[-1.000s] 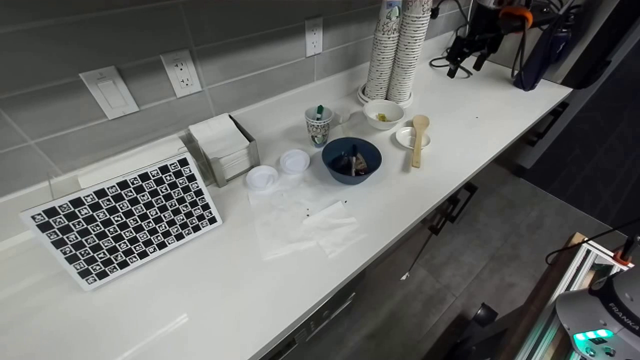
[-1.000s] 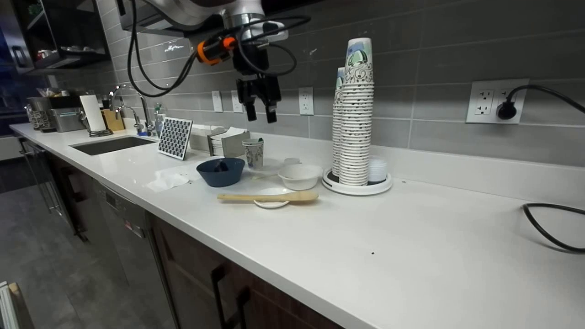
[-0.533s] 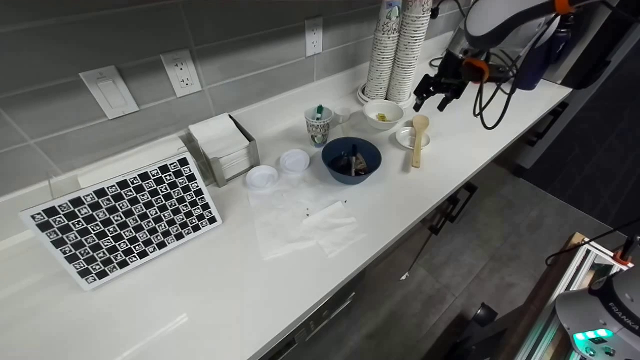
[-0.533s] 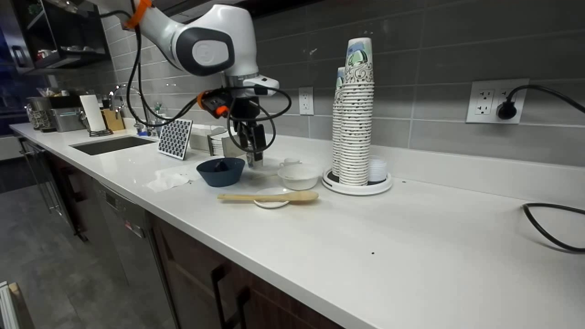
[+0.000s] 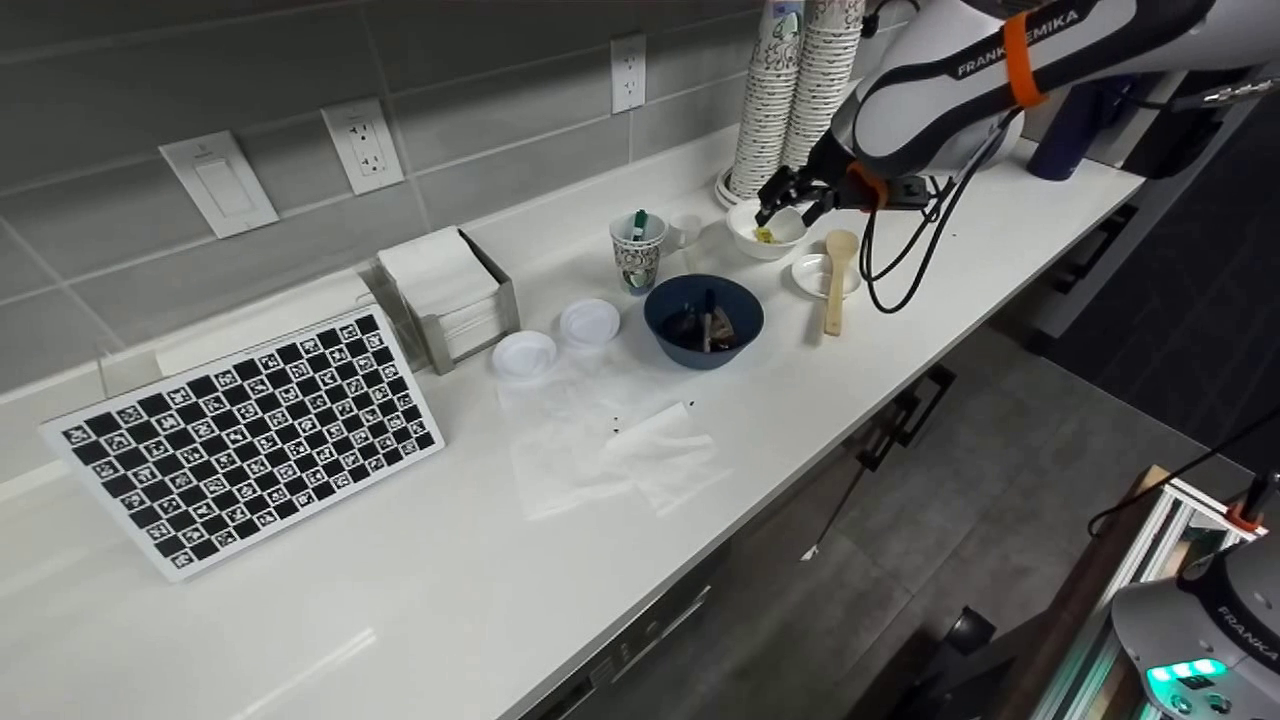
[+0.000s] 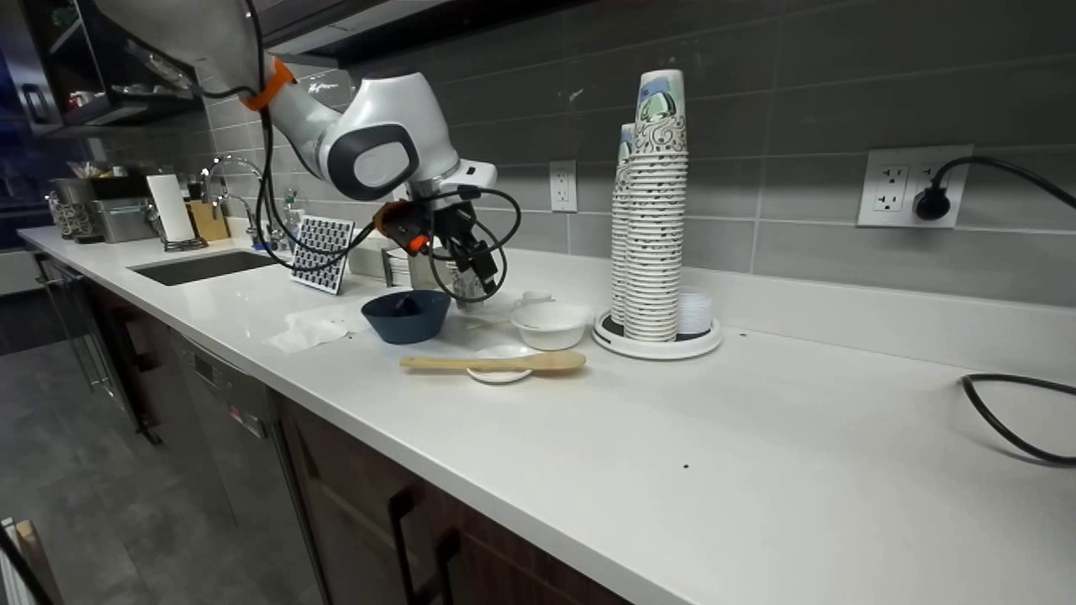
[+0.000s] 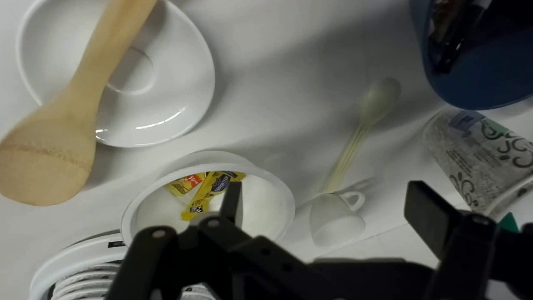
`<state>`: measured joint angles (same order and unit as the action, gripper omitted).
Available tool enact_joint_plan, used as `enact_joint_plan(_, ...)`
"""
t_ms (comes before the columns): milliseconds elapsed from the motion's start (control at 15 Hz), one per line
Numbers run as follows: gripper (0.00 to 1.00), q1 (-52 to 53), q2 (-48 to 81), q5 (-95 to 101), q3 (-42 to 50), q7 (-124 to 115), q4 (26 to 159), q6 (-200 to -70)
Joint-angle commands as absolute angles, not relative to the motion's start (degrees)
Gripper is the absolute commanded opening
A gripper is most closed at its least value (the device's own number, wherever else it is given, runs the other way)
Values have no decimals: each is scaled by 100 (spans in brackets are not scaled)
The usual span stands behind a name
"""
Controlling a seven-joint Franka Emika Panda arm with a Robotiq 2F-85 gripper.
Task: Put the sachet on the white object
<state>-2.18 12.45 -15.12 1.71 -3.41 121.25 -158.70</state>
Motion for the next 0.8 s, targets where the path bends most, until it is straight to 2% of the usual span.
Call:
enact_joint_plan(0, 100, -267, 1251, -1456, 130, -388, 12112, -15873)
enact_joint_plan(400, 100, -180, 1891, -963, 313, -617, 11280, -16010)
enact_joint_plan(733, 100, 6, 2609, 173, 855, -1007, 10130, -15180)
